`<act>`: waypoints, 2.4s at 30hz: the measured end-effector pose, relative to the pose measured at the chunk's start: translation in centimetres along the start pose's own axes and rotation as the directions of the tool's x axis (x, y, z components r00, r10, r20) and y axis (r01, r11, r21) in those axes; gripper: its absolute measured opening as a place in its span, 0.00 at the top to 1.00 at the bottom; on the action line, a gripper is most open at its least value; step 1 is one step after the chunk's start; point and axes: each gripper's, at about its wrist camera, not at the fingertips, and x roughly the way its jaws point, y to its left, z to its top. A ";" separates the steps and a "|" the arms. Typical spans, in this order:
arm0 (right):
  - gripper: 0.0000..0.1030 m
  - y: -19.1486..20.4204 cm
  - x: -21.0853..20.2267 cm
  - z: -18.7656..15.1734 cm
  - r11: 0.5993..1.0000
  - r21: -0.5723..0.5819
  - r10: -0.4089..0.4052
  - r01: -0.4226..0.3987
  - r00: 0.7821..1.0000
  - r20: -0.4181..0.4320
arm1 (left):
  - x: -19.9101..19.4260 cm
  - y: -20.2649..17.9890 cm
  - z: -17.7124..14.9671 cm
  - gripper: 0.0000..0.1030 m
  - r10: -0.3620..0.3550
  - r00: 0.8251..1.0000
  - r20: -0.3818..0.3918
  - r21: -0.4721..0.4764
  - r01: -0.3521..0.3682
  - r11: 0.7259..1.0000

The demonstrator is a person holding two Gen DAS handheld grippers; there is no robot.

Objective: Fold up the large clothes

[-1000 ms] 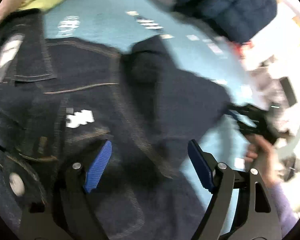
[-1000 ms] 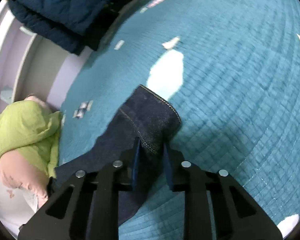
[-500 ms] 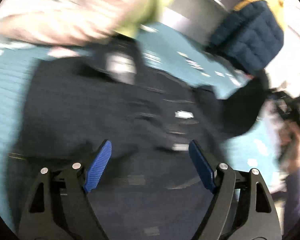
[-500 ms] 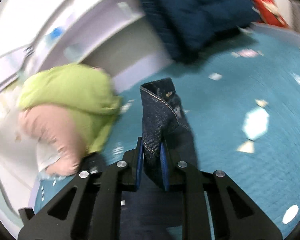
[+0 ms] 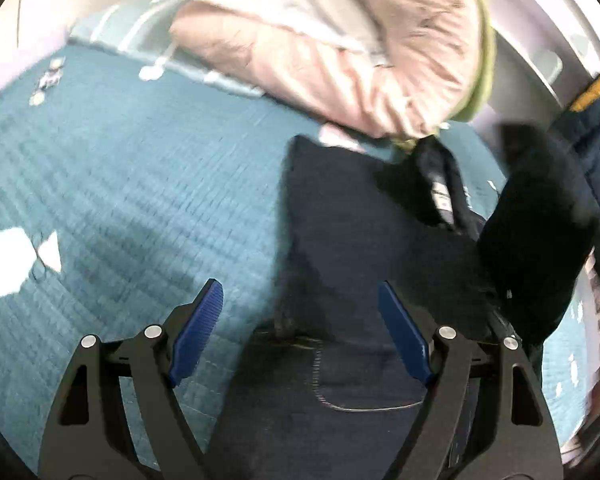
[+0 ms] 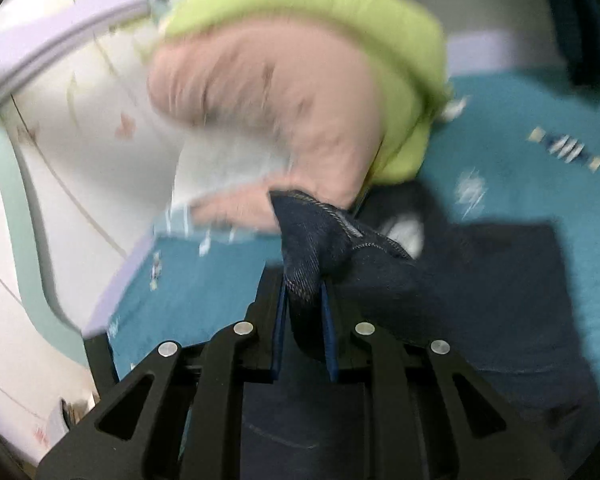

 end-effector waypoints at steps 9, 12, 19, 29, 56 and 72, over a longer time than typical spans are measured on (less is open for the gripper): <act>0.80 -0.7 9.3 -9.0 0.995 -0.024 -0.104 0.101 0.962 -0.251 | 2.1 2.1 0.3 0.22 0.020 0.998 -0.059 -0.045 -0.023 0.999; 0.55 -0.4 8.9 -8.8 0.997 -0.021 -0.081 0.078 0.961 -0.265 | 2.2 1.9 0.3 0.22 0.019 0.998 -0.062 -0.046 -0.022 0.999; 0.34 2.1 6.9 -8.4 0.999 -0.030 -0.046 0.041 0.975 -0.217 | 2.1 1.5 0.3 0.21 0.006 0.998 -0.062 -0.048 -0.009 0.999; 0.34 -3.7 7.7 -8.3 0.983 0.128 -0.097 0.132 0.963 -0.250 | 2.6 1.3 0.2 0.20 0.007 0.996 -0.086 -0.060 -0.012 0.998; 0.32 -23.7 2.1 5.9 0.870 0.226 -0.371 0.439 0.883 -0.288 | 8.7 -2.0 9.8 0.20 0.057 0.979 -0.196 0.064 -0.045 0.997; 0.49 -27.2 7.6 7.5 0.853 0.202 -0.365 0.481 0.827 -0.429 | 18.6 -4.3 14.3 0.18 0.268 0.903 -0.335 0.195 -0.212 0.958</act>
